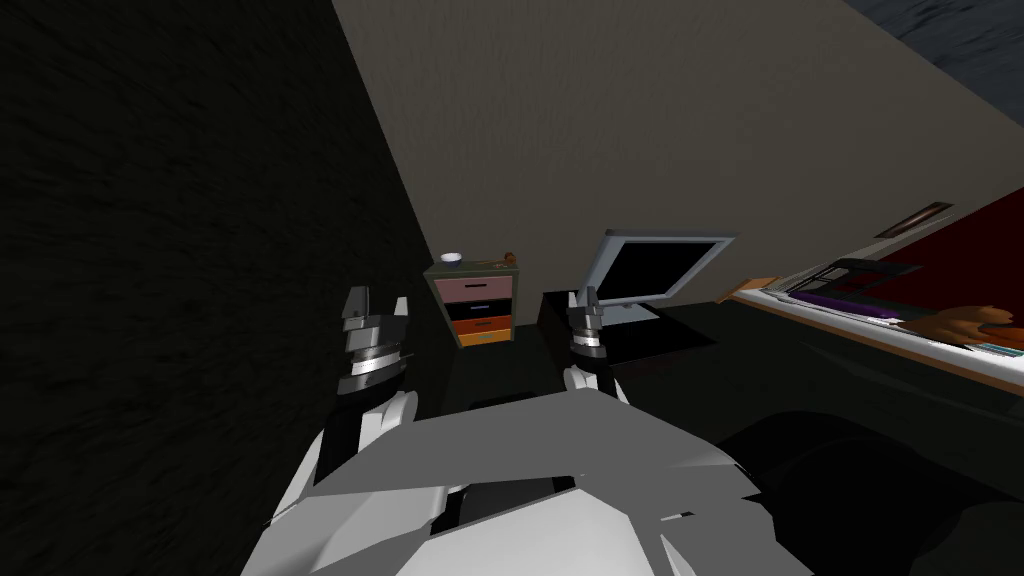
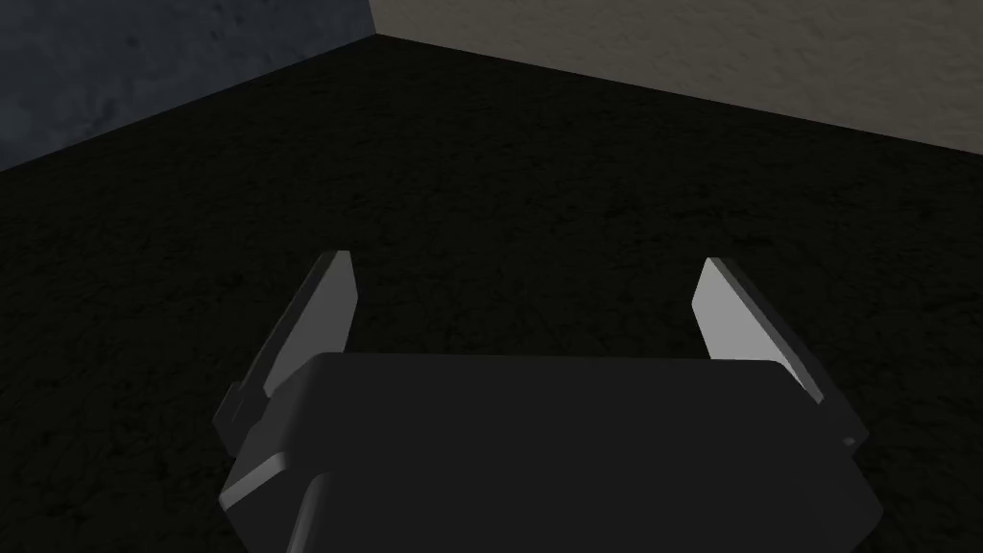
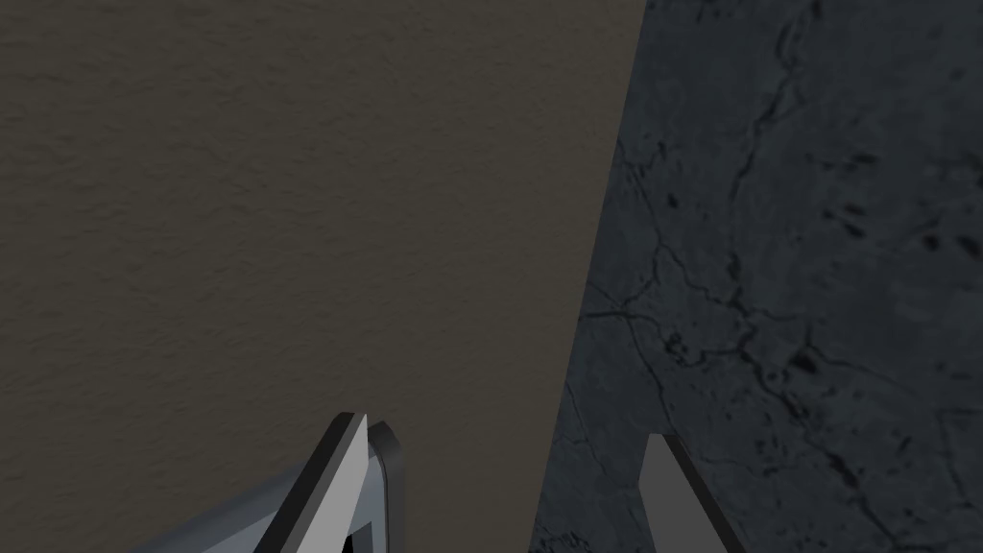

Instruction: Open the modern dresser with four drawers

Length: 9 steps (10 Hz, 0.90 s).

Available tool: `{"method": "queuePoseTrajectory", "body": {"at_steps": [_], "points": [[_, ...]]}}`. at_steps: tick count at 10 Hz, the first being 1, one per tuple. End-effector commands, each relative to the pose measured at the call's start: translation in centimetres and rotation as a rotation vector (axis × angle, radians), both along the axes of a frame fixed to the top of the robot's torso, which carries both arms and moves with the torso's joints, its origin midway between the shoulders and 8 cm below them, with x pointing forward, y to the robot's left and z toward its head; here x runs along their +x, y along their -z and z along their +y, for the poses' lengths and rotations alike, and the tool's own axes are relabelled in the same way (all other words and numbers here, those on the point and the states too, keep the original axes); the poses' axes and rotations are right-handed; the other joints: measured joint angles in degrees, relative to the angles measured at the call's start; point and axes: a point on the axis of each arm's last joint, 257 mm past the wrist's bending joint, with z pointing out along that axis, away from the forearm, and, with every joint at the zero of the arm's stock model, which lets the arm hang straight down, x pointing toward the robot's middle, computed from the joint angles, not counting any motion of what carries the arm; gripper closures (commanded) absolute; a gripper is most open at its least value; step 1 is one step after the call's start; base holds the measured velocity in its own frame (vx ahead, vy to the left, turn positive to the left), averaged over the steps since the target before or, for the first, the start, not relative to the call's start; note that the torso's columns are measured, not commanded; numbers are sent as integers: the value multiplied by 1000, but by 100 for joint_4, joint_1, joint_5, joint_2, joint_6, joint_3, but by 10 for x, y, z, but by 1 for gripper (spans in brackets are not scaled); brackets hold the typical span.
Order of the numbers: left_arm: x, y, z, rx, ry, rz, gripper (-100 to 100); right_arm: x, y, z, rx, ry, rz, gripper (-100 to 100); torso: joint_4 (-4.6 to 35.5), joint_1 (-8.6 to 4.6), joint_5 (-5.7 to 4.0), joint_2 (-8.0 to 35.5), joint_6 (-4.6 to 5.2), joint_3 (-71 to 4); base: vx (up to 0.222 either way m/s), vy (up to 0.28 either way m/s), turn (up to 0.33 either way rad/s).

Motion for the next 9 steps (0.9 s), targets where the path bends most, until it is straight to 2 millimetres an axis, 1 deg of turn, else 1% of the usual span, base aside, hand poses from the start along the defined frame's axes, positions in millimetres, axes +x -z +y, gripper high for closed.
{"method": "queuePoseTrajectory", "body": {"at_steps": [1,3,9], "points": [[0,0,0,0,0,0,0,0,0,0,0,0,0,0,235,0,0,232,0,-467,0,0,0],[0,0,0,0,0,0,0,0,0,0,0,0,0,0,1006,0,0,1003,0,-2014,0,0,0],[0,0,0,0,0,0,0,0,0,0,0,0,0,0,3537,0,0,3539,0,-7073,0,0,0]]}}
